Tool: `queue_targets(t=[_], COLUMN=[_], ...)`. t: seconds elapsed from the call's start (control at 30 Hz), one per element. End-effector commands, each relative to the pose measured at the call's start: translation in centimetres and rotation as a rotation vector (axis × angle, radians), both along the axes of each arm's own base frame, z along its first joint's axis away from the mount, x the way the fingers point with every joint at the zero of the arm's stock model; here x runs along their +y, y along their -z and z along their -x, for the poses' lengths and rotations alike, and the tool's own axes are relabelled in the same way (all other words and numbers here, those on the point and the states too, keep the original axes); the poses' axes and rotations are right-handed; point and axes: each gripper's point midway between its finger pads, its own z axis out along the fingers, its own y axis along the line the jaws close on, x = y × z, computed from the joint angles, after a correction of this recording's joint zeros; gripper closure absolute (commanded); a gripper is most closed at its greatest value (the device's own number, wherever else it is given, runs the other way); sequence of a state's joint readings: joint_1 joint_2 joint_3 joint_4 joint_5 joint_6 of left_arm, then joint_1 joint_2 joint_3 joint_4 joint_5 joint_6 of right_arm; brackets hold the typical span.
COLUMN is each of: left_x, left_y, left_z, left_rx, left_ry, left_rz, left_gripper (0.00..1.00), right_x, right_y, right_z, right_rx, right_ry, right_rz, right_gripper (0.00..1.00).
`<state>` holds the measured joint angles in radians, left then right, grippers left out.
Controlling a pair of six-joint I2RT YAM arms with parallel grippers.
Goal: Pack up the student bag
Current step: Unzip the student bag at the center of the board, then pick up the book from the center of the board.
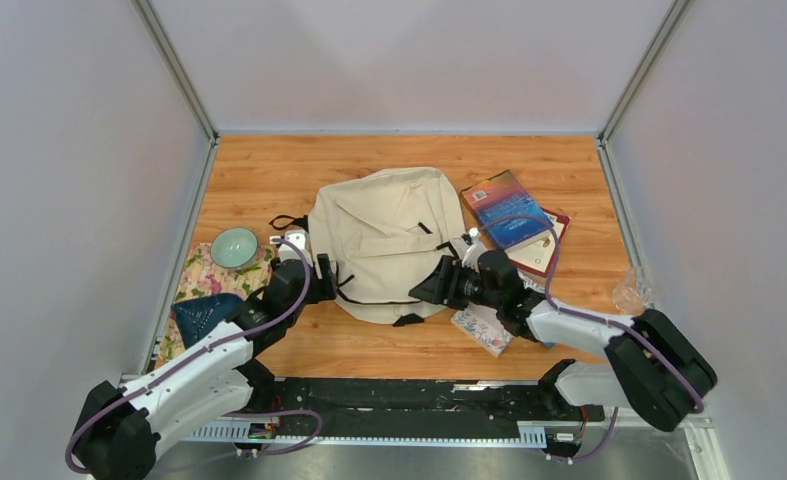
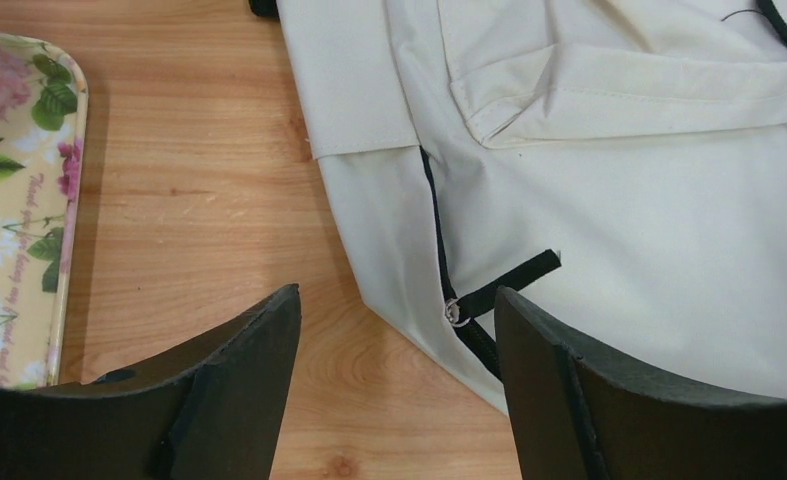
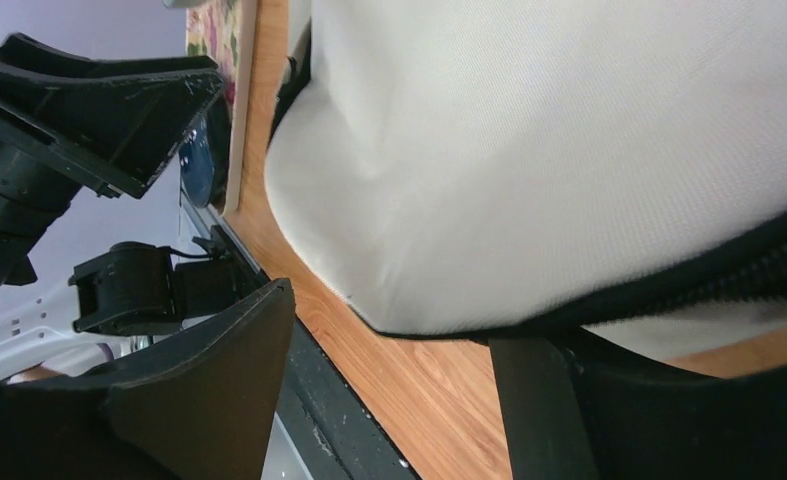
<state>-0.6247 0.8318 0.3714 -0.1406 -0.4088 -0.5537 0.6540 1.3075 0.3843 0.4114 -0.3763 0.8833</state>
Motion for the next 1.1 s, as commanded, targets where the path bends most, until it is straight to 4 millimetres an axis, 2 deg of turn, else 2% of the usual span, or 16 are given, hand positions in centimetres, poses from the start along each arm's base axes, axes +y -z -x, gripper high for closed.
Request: queue_targets(t=[0.0, 0.13, 0.17, 0.2, 0.3, 0.4, 0.5, 0.53, 0.57, 0.73, 0.83, 0.87, 0.93, 0.97, 1.03, 1.07], left_x=[-0.1, -0.5, -0.7, -0.9, -2.3, -4.6, -7.6, -8.9, -10.0, -14.3, -16.3, -16.8, -17.7, -18.2, -19.6, -20.3], left_y=[-2.8, -3.7, -4.2, -4.3, -5.2, -6.0, -6.8, -6.1, -7.2, -7.7, -8.1, -8.4, -8.6, -9.1, -9.5, -10.0], left_z=[-0.4, -0.3, -0.3, -0.2, -0.1, 0.1, 0.5, 1.2, 1.0, 1.9, 2.4, 2.3, 2.4, 2.2, 1.7, 1.3], left_rx=[-0.038, -0.054, -0.069, -0.071, -0.086, -0.091, -0.077, -0.028, -0.059, -0.034, -0.036, -0.048, -0.046, -0.061, -0.055, -0.062], left_ry=[-0.006, 0.011, 0.019, 0.029, 0.089, 0.183, 0.305, 0.367, 0.402, 0.530, 0.583, 0.593, 0.611, 0.614, 0.628, 0.640], left_rz=[0.024, 0.055, 0.074, 0.087, 0.142, 0.216, 0.315, 0.339, 0.376, 0.339, 0.335, 0.345, 0.362, 0.378, 0.410, 0.421], left_gripper=[0.21, 0.20, 0.19, 0.18, 0.18, 0.18, 0.18, 0.18, 0.18, 0.18, 0.18, 0.18, 0.18, 0.18, 0.18, 0.18], right_x=[-2.7, -6.9, -8.4, -10.1, -13.9, -16.8, -19.0, -19.4, -20.4, -22.9, -24.3, -25.2, -25.5, -26.6, -26.8, -26.8], right_y=[-2.3, -2.9, -3.1, -3.4, -3.3, -2.9, -2.2, -1.9, -1.7, -2.2, -3.5, -4.6, -5.4, -6.1, -7.5, -8.0], right_z=[-1.1, -1.7, -1.5, -2.2, -2.3, -1.8, -1.3, -1.1, -0.9, -1.2, -2.1, -3.0, -3.7, -4.6, -5.7, -7.0], right_rx=[-0.113, -0.164, -0.166, -0.183, -0.184, -0.165, -0.135, -0.126, -0.117, -0.127, -0.145, -0.162, -0.180, -0.192, -0.212, -0.219], right_ry=[0.117, 0.270, 0.316, 0.406, 0.574, 0.695, 0.789, 0.807, 0.844, 0.900, 0.924, 0.967, 0.951, 0.998, 0.984, 0.965], right_rz=[0.091, 0.239, 0.279, 0.324, 0.400, 0.450, 0.479, 0.486, 0.513, 0.612, 0.629, 0.605, 0.597, 0.581, 0.550, 0.498], right_gripper=[0.27, 0.22, 0.21, 0.21, 0.18, 0.15, 0.13, 0.13, 0.12, 0.07, 0.05, 0.05, 0.05, 0.05, 0.04, 0.05])
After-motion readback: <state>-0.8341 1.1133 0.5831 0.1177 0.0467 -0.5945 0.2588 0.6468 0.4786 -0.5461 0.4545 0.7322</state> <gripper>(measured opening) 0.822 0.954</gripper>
